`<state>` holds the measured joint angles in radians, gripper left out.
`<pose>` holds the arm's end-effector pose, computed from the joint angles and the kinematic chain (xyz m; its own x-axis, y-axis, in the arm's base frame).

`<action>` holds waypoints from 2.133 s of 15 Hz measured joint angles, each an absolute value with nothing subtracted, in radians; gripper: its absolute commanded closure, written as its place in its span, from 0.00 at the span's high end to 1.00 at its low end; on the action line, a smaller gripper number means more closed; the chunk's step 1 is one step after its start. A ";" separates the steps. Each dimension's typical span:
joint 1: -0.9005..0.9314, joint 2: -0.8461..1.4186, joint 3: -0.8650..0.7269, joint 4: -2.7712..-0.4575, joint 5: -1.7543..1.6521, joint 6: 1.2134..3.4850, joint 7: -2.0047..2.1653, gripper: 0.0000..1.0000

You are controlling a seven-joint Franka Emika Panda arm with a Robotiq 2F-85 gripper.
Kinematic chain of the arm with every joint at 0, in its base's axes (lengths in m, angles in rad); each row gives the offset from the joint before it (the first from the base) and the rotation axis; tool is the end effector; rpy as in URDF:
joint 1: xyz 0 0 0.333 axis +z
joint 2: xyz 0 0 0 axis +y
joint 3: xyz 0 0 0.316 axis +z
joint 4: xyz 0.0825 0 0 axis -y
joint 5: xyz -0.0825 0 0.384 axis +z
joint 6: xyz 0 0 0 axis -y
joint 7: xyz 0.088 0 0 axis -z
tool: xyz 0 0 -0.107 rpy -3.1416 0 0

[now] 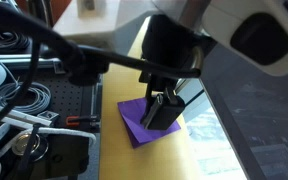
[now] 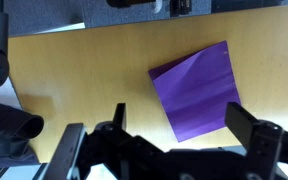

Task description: Open up the folder

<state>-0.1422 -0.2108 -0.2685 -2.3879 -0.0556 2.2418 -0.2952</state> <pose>0.4320 -0.1912 0.4035 0.9952 -0.0777 0.0588 -0.0782 -0.9969 0.0074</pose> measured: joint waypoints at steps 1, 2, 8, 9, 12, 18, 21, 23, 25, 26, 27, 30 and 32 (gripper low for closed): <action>-0.142 -0.211 -0.269 -2.387 -0.056 2.242 -0.295 1.00; -0.142 -0.211 -0.268 -2.387 -0.055 2.242 -0.295 1.00; -0.124 -0.211 -0.217 -2.422 -0.027 2.279 -0.268 1.00; -0.113 -0.209 -0.201 -2.434 -0.012 2.300 -0.255 1.00; -0.070 -0.181 -0.163 -2.460 0.064 2.392 -0.227 1.00; -0.092 0.052 -0.179 -2.386 0.274 2.504 -0.260 1.00; -0.178 0.207 -0.185 -2.298 0.366 2.503 -0.342 1.00; -0.236 0.308 -0.173 -2.233 0.402 2.498 -0.388 1.00; -0.287 0.403 -0.145 -2.171 0.412 2.487 -0.407 1.00; -0.306 0.445 -0.128 -2.142 0.412 2.479 -0.409 1.00; -0.321 0.483 -0.110 -2.116 0.412 2.466 -0.410 1.00; -0.347 0.578 -0.069 -2.046 0.412 2.435 -0.410 1.00; -0.360 0.629 -0.051 -2.007 0.412 2.415 -0.410 1.00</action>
